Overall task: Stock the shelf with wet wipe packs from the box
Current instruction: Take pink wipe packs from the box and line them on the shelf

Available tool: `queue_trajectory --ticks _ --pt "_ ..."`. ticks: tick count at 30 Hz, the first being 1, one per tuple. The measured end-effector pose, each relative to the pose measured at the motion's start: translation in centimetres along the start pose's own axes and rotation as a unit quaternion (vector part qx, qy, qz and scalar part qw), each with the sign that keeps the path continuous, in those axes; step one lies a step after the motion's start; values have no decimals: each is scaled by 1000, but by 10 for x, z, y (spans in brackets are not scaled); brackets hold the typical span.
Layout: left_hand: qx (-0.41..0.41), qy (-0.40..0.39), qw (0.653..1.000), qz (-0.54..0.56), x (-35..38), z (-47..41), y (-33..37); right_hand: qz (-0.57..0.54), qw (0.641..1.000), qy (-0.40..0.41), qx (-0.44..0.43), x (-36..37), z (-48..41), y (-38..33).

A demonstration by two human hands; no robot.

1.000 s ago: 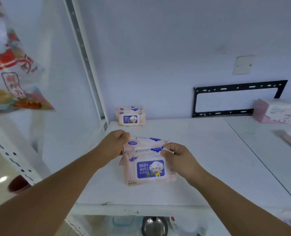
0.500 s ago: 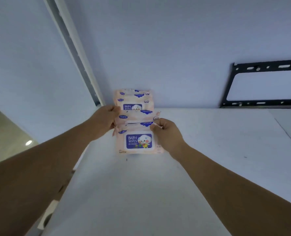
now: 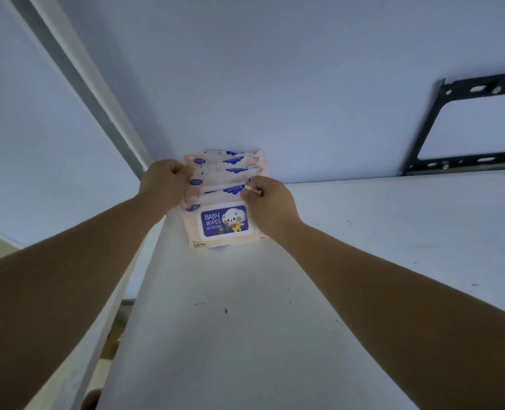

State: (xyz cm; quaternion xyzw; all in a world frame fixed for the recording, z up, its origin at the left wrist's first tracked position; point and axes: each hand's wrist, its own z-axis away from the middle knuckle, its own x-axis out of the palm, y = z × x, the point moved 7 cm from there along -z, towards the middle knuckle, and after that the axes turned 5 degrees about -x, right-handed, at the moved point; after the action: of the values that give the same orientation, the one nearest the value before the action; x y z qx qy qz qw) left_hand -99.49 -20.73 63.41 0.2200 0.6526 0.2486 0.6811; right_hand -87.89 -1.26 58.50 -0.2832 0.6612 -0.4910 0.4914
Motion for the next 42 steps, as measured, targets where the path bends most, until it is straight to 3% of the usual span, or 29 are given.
queue_trajectory --ticks 10,15,24,30,36,42 --pt "53 1 998 -41 -8 14 9 -4 1000 7 27 -9 7 -4" --pt "86 -49 994 -42 -10 44 29 39 999 9 6 -40 17 -9" --pt "145 -207 967 -22 30 159 43 65 997 -30 -24 -120 79 14" --pt "195 -281 939 -11 59 248 64 52 997 -57 3 -170 168 25" --pt "268 -348 898 -2 77 365 61 57 997 13 40 -219 309 37" --pt "281 -439 853 1 70 491 13 80 993 54 72 -249 470 52"
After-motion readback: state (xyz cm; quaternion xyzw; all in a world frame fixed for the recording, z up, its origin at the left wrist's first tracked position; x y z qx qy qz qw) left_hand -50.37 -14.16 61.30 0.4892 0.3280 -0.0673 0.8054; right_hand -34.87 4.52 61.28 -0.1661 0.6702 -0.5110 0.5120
